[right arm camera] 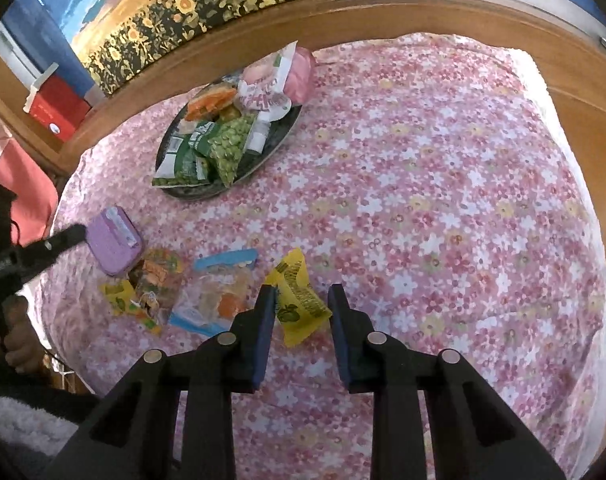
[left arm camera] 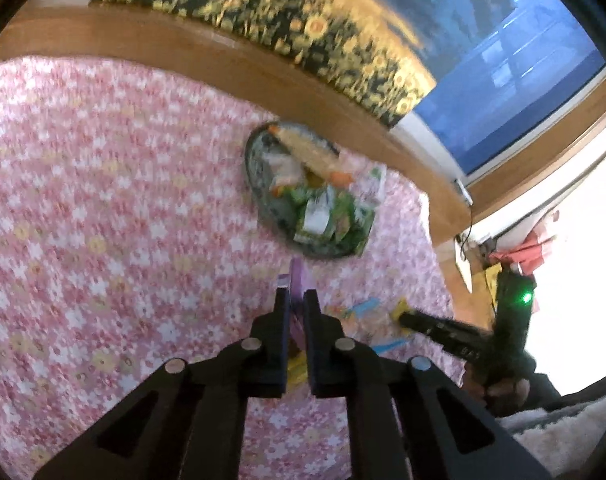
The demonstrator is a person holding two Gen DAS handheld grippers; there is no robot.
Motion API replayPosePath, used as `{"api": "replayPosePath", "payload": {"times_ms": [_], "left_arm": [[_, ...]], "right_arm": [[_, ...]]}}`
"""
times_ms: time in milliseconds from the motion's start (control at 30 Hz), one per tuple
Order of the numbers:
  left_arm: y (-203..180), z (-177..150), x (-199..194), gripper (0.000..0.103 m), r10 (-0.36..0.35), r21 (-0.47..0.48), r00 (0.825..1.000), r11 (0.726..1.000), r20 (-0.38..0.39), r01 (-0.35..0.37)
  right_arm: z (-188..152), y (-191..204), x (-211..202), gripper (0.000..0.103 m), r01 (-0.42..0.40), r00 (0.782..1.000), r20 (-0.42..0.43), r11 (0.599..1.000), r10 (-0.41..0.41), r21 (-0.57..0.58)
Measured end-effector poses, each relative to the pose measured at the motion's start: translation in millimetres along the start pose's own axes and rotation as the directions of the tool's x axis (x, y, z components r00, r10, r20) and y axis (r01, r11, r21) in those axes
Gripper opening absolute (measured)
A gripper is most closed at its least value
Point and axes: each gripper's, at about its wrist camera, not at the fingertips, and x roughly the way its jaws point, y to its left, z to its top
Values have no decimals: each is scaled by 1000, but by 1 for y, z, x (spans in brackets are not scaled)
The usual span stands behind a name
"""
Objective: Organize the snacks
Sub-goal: 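Carry the purple tin to the plate with the left tool while the right carries a yellow packet there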
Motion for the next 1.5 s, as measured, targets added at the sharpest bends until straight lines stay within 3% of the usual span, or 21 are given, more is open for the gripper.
{"api": "replayPosePath", "payload": {"times_ms": [200, 300, 333, 367, 433, 500, 600, 700, 800, 867, 967, 1067, 1100, 1167, 1200, 1333, 1400, 1433, 1500], "left_arm": [[4, 29, -18, 0, -68, -47, 993, 996, 101, 73], [9, 42, -7, 4, -42, -57, 998, 997, 38, 44], [11, 43, -2, 21, -14, -66, 1000, 998, -2, 14], [13, 42, 2, 55, 9, -74, 999, 997, -41, -12], [14, 35, 4, 88, 16, -75, 999, 997, -52, -20], [8, 25, 15, 88, -6, -25, 996, 1000, -85, 4], [5, 16, 41, 87, 74, 38, 983, 997, -171, -68], [7, 9, 62, 73, 81, 47, 971, 996, -224, -72], [11, 8, 60, 66, 77, 20, 977, 997, -197, -75], [19, 6, 57, 38, 66, -18, 982, 997, -179, -70], [24, 9, 50, 25, 26, -66, 989, 997, -146, -36], [24, 11, 49, 25, 42, -72, 988, 996, -151, -54], [23, 12, 50, 30, 74, -68, 984, 994, -161, -86], [18, 11, 54, 80, 126, -29, 974, 991, -186, -133], [11, 10, 55, 84, 119, 1, 976, 993, -181, -121], [-13, 9, 73, 86, 188, 137, 958, 977, -215, -161], [-16, 7, 77, 78, 213, 175, 955, 968, -206, -178], [-17, 6, 78, 65, 229, 189, 953, 963, -199, -192], [-17, 9, 77, 65, 223, 185, 955, 965, -196, -188]], "right_arm": [[1, 4, 1, 28, 6, 1000, 5, 1000, -6, -9], [3, 5, 1, 28, 12, 1000, 5, 1000, -12, -22], [4, 5, 1, 28, 15, 1000, 5, 999, -15, -29], [5, 6, 1, 28, 19, 1000, 5, 999, -19, -39], [7, 8, 2, 28, 23, 1000, 6, 998, -23, -54], [9, 7, 3, 28, 19, 1000, 6, 998, -19, -58], [13, 7, 8, 28, 14, 1000, -1, 998, -14, -61], [16, 9, 10, 28, 8, 1000, 2, 997, -7, -76], [17, 12, 8, 28, 1, 1000, 11, 996, 0, -94], [17, 12, 8, 28, -1, 1000, 14, 995, 3, -95], [24, 15, 5, 28, -9, 999, 36, 995, 12, -95], [37, 19, 3, 28, -25, 998, 63, 994, 32, -108], [40, 21, 2, 28, -27, 997, 69, 993, 35, -115], [48, 27, 2, 28, -29, 995, 86, 990, 41, -137], [53, 30, 1, 28, -34, 994, 95, 988, 48, -150], [68, 44, 1, 28, -40, 990, 122, 978, 66, -205], [78, 53, 4, 28, -37, 988, 139, 970, 72, -239], [81, 55, 5, 28, -30, 988, 140, 968, 67, -249], [89, 60, 11, 28, 4, 989, 145, 961, 37, -278]]}}
